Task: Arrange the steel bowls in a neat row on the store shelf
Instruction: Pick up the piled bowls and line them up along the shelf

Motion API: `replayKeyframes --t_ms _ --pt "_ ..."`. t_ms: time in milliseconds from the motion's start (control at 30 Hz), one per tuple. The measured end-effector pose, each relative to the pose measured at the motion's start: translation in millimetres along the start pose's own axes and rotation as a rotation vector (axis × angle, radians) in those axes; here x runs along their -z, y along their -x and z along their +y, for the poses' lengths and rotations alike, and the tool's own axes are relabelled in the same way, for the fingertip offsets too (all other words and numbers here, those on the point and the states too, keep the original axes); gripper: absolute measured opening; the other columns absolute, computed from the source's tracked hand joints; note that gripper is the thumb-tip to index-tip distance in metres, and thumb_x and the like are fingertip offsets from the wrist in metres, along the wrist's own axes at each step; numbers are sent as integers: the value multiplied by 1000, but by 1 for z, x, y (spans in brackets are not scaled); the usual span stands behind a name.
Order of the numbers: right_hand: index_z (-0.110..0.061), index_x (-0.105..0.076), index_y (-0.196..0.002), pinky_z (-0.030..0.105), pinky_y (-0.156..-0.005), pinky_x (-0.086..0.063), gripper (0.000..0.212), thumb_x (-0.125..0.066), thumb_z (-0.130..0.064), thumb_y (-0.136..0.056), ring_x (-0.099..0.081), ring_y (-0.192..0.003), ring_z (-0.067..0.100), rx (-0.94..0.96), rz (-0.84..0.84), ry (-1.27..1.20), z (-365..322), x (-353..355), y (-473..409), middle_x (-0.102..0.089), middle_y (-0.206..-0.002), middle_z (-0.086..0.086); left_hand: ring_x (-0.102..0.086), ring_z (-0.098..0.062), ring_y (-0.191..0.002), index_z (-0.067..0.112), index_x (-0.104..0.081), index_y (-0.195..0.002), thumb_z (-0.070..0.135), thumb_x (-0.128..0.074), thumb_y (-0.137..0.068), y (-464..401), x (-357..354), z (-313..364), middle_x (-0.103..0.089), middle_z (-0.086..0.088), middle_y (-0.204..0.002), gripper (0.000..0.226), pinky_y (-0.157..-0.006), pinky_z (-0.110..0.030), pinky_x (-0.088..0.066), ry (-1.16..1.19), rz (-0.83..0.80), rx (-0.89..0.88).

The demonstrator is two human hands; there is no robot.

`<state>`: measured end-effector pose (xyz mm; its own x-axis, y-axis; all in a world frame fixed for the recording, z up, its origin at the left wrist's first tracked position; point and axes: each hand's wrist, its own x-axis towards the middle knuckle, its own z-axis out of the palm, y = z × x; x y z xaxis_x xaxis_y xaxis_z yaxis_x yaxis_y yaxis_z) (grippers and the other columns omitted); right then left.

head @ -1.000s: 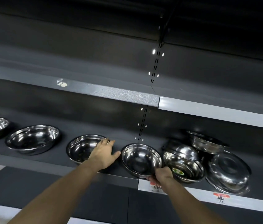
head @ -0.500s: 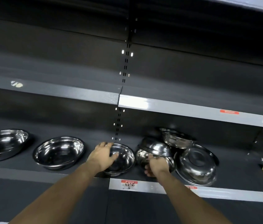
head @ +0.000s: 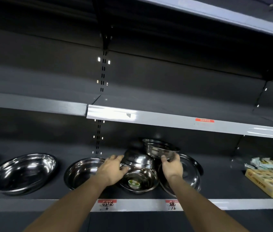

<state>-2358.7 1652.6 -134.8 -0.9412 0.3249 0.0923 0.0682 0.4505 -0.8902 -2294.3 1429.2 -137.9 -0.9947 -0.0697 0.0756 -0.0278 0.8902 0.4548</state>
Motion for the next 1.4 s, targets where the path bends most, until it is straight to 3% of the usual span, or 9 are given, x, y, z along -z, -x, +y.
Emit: replayKeyframes --t_ms 200,533,667,767,833,933,1100,1300,1400 --pt "-5 -18 -153 41 -113 -29 83 -56 -47 -93 -34 -140 37 -114 12 -107 -1 -3 -25 -32 -153 22 -31 -23 -141 23 -28 -152 52 -49 -93 -19 -6 5 -33 -4 -153 69 -116 -37 -29 7 -13 -12" --pt "-6 -20 -152 45 -110 -39 88 -49 -61 -89 -48 -130 39 -183 -10 -128 3 -10 -52 -38 -150 21 -23 -24 -146 25 -21 -154 55 -48 -92 -62 -10 32 -21 -6 -160 74 -117 -36 -27 -1 -38 -58" --pt "-9 -27 -148 48 -95 -53 91 -43 -71 -84 -67 -105 36 -213 -28 -196 4 -4 -63 -56 -134 17 -25 -25 -145 25 -22 -154 55 -49 -92 -77 -19 45 -23 -7 -160 74 -117 -36 -27 -3 -47 -89" --pt "-12 -36 -141 33 -55 -60 85 -47 -73 -82 -75 -67 25 -244 -47 -252 -1 -1 -69 -64 -112 8 -27 -24 -144 25 -23 -153 56 -49 -91 -83 -24 50 -25 -4 -159 74 -115 -37 -29 5 -46 -97" --pt "-16 -35 -140 29 -47 -57 85 -50 -74 -79 -74 -58 24 -282 -88 -296 -4 -1 -72 -63 -111 7 -27 -24 -144 26 -23 -153 56 -49 -90 -85 -26 50 -25 -4 -159 75 -115 -38 -30 12 -48 -97" --pt "-16 -31 -144 35 -55 -61 83 -59 -64 -81 -74 -58 30 -356 -154 -346 -4 -6 -78 -60 -121 10 -27 -25 -144 25 -24 -153 57 -49 -90 -85 -28 47 -27 -5 -158 76 -115 -39 -30 21 -61 -99" --pt "-7 -47 -127 29 -51 -59 49 -59 -32 -86 -75 -63 32 -369 -165 -487 4 -15 -83 -66 -112 12 -26 -26 -145 22 -23 -154 56 -50 -91 -85 -23 38 -26 -8 -158 76 -116 -37 -28 3 -53 -88" --pt "-13 -43 -130 28 -53 -60 48 -56 -28 -86 -74 -59 29 -324 -134 -494 3 -14 -72 -68 -104 10 -25 -26 -145 24 -21 -154 60 -52 -88 -81 -7 27 -23 -8 -160 82 -115 -40 -31 -10 -52 -56" --pt "-16 -39 -134 34 -67 -63 53 -55 -29 -86 -75 -61 30 -311 -171 -493 3 -14 -65 -69 -104 10 -27 -26 -145 25 -21 -154 63 -54 -85 -76 3 17 -23 -8 -160 85 -113 -40 -34 -32 -51 -31"
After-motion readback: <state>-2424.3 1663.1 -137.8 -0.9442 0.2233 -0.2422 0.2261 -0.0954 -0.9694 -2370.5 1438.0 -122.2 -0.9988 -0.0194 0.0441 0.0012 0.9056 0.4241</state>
